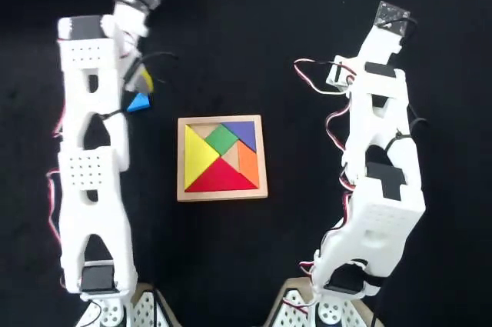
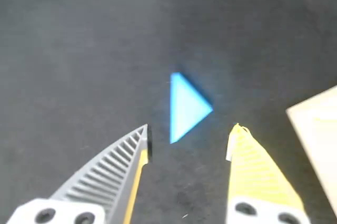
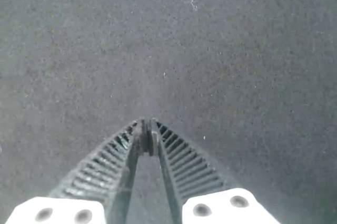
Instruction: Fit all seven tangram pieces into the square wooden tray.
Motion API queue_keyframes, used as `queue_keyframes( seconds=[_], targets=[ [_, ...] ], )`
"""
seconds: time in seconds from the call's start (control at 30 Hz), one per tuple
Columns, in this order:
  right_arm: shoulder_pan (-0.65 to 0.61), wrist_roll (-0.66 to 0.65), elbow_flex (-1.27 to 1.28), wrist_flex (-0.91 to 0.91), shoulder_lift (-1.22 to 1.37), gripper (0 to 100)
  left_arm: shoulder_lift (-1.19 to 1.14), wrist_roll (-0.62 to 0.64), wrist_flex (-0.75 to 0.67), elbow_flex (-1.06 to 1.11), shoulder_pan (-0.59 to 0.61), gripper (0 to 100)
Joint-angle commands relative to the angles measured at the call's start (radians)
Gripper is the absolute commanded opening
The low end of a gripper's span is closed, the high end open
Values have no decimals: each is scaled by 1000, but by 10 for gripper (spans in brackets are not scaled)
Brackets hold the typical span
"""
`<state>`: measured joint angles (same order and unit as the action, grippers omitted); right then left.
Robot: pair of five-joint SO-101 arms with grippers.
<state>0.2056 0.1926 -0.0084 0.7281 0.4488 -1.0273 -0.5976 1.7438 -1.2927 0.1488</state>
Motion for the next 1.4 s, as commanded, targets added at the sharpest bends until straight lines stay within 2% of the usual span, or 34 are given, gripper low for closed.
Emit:
queue_keyframes(
  seconds=[0.0,0.17,0.3,1.0,1.37],
  targets=[
    [-20,-2,-54,-18,2,15,-21,-15,-23,-59,-36,248],
    [-18,-2,-73,-11,10,15,-60,-14,-15,-74,-27,248],
    [-18,-2,-73,-11,10,15,-77,55,-46,-76,2,248],
    [-18,-2,-73,-11,12,15,-183,66,-137,-110,-10,248],
    [-18,-2,-73,-11,12,15,-244,77,-135,-120,-15,247]
  ],
)
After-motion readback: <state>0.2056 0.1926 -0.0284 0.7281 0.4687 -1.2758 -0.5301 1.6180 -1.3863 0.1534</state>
